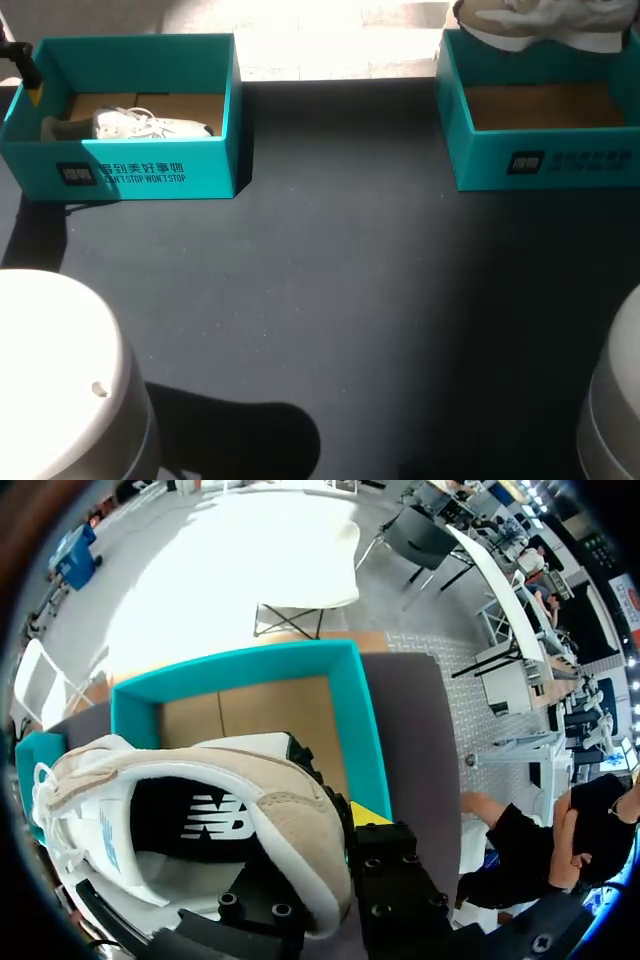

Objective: Take the shoe out of the shoebox, open the shoe tongue, remove and reinsert the insole, then place the shoe into the shoebox

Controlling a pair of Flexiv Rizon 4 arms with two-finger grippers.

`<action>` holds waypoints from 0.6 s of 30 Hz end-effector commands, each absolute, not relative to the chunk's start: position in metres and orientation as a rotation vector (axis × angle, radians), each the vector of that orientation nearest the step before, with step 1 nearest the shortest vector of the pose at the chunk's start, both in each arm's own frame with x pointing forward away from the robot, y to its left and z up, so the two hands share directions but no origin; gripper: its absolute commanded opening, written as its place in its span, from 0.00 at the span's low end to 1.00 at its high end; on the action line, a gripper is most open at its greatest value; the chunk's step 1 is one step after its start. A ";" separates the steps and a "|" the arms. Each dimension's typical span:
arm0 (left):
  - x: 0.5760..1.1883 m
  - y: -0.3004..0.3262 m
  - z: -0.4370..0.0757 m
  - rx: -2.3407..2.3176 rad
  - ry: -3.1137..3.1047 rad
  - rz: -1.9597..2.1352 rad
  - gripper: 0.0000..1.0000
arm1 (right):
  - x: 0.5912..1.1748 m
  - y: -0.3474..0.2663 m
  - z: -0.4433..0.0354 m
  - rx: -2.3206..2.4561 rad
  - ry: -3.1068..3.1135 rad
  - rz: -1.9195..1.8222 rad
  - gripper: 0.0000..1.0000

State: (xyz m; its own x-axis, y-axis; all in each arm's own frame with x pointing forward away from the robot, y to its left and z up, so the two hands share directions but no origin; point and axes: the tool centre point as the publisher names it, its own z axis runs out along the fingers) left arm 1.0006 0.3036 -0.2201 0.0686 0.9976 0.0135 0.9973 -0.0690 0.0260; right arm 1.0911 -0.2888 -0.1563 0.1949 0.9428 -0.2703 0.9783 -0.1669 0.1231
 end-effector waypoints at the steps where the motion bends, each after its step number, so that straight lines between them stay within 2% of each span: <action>1: 1.000 0.304 -0.220 2.289 2.136 0.049 1.00 | 1.067 -0.284 -0.147 2.122 1.788 -0.069 0.00; 9: 1.000 0.304 -0.220 2.289 2.136 0.049 1.00 | 1.056 -0.280 -0.141 2.093 1.791 -0.075 0.00; 11: 1.000 0.304 -0.220 2.289 2.136 0.049 1.00 | 1.036 -0.270 -0.137 2.007 1.757 -0.181 0.00; 18: 1.000 0.304 -0.220 2.289 2.136 0.049 1.00 | 0.948 -0.220 -0.119 2.036 1.743 -0.160 0.00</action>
